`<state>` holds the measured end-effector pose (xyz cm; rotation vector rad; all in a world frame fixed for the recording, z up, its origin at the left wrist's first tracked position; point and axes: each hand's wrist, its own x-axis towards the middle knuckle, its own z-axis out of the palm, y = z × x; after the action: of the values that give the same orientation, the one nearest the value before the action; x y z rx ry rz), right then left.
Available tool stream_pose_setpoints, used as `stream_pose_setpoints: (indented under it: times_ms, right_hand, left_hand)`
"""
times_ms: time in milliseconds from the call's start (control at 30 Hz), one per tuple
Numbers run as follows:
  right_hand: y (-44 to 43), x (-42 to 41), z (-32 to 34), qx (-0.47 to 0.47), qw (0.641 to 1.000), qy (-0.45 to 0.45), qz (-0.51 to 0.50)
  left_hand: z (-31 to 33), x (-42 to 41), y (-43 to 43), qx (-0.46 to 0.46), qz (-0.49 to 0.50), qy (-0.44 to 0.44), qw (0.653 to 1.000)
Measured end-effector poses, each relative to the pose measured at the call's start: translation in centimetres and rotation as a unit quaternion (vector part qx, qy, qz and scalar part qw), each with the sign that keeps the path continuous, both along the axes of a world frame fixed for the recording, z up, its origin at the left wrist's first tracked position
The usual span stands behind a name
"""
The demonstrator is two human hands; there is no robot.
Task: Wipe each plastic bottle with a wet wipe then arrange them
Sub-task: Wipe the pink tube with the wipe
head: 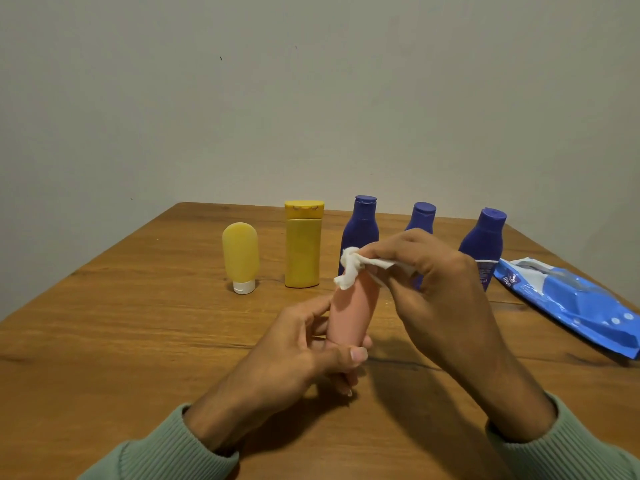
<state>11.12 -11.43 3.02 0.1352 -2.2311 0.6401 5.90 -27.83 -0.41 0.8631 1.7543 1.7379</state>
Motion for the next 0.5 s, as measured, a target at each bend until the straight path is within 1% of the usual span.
stream_pose_setpoints:
  times_ms: [133, 200, 300, 400, 500]
  right_hand:
    - [-1.1, 0.3, -0.1, 0.022, 0.999, -0.021, 0.027]
    - [-1.8, 0.7, -0.1, 0.043, 0.997, -0.042, 0.039]
    - [-2.4, 1.1, 0.0, 0.074, 0.992, -0.078, 0.06]
    - [-2.0, 1.0, 0.0, 0.088, 0.993, -0.058, 0.059]
    - [-1.2, 0.6, 0.0, 0.059, 0.998, -0.015, 0.027]
  left_hand:
    - [-0.2, -0.2, 0.0, -0.015, 0.021, 0.019, 0.999]
    - [-0.2, -0.2, 0.0, 0.008, 0.027, 0.023, 0.999]
    - [-0.1, 0.0, 0.1, 0.077, 0.032, -0.025, 0.996]
    - [0.1, 0.1, 0.1, 0.109, 0.032, -0.035, 0.993]
    - [0.2, 0.0, -0.2, 0.08, -0.006, -0.063, 0.995]
